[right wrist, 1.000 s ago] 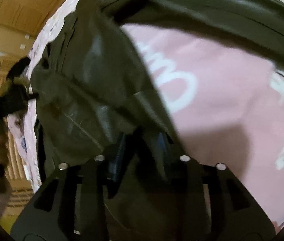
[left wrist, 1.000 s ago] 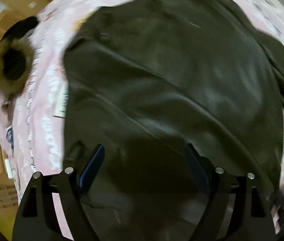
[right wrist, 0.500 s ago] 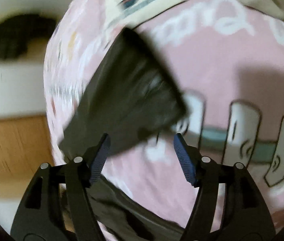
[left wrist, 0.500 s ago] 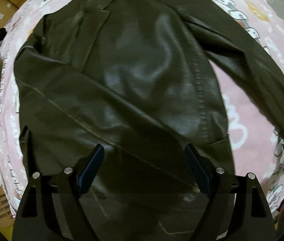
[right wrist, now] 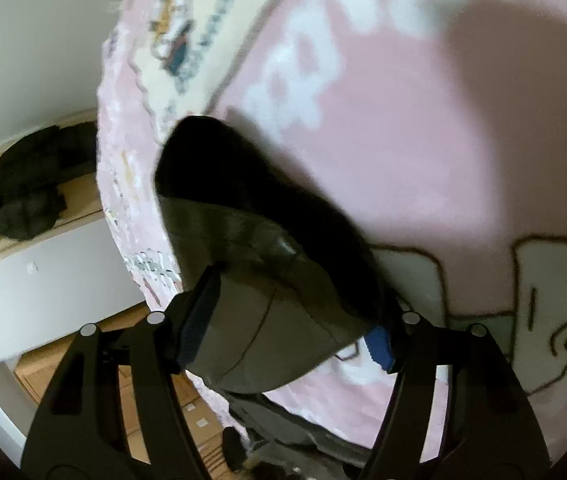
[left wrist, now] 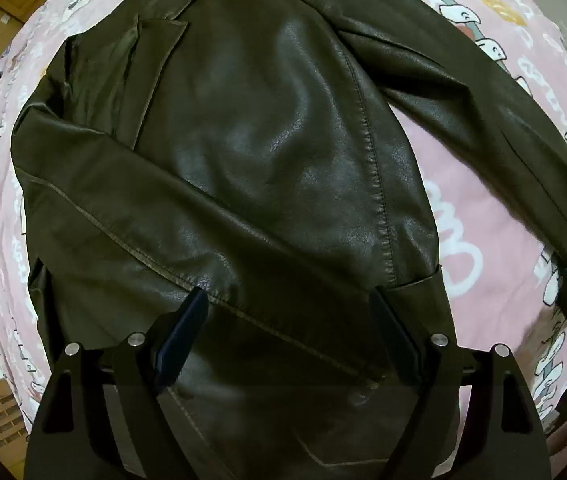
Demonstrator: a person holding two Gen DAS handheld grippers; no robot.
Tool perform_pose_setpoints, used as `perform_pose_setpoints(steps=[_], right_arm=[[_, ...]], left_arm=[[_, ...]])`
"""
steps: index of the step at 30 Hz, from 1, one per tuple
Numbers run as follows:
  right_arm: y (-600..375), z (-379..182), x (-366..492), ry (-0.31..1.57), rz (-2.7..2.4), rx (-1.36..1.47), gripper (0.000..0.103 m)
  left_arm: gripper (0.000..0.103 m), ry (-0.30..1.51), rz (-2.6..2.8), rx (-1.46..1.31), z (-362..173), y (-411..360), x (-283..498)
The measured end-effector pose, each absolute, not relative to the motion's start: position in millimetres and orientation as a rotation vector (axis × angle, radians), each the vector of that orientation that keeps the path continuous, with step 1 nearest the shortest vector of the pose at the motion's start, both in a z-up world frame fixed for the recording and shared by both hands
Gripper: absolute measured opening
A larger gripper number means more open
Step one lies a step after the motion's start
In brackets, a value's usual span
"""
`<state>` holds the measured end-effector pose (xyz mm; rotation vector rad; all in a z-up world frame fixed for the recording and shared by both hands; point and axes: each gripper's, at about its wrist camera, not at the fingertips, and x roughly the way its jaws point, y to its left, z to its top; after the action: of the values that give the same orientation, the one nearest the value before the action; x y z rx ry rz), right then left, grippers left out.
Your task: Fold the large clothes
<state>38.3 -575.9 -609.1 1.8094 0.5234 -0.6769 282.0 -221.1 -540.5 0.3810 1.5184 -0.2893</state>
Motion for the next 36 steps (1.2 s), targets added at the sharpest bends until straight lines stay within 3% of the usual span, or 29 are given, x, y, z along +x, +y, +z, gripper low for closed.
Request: perform_pose_setpoints(steps=[1,4,6,17,23,30,36], right_arm=[[-577.7,-607.2,43.0,0.546,-0.669,1.777,0.042],[-583.3,-604.7,45.7,0.579,-0.663,1.762,0.02],[-589.1,-598.1,44.3,0.591,-0.664,1.747,0.011],[-626.8,-491.2,108.9,0.611,-0.59,1.356,0.009],[-607.0,-379.4,201.2,0.576,-0.372,1.022,0.009],[-473.6,-271.5,279.0,0.571,0.029,0.67,0.009],[-341.3,-256.9,294.7,0.638,0.336,0.554,0.009]], left_arm=[[0.079,1.52,-0.289,0.381,-540.0,-223.1,282.4],[0.079,1.526,-0.287,0.375,-541.2,-217.5,283.7],[0.079,1.525,-0.284,0.375,-541.7,-211.6,284.0],[0.079,1.531,-0.23,0.316,-551.2,-180.2,310.0],[0.079,1.581,-0.188,0.239,-575.4,-171.0,334.6],[0.079,1.579,-0.129,0.204,-580.4,-134.1,357.8],[0.079,1.505,-0.097,0.205,-547.7,-48.4,365.6]])
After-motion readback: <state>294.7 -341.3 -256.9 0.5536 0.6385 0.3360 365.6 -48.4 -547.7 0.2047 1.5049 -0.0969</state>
